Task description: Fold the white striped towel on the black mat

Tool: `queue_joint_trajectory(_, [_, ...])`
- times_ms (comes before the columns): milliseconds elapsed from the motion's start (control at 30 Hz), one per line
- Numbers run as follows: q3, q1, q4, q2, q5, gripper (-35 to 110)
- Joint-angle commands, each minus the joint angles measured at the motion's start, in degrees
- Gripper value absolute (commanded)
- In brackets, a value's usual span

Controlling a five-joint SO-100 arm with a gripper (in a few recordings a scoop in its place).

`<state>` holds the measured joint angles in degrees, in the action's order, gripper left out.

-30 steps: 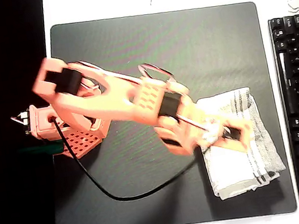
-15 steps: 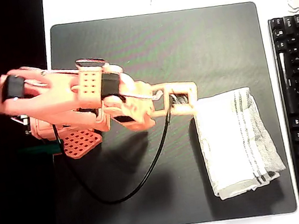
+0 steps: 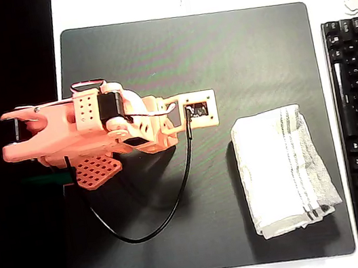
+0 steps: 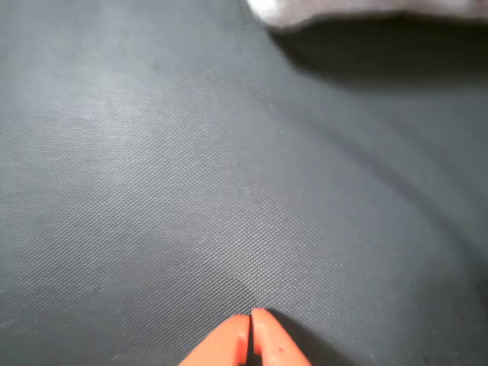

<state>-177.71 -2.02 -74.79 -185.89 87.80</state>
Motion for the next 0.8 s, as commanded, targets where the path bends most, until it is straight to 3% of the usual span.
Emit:
queue_joint_trajectory(0, [-1.5,-0.7,-2.6,-3.4,0.4,0])
queue_joint_trajectory(767, [-3.2,-0.5,-4.8,-6.6,1.0,0])
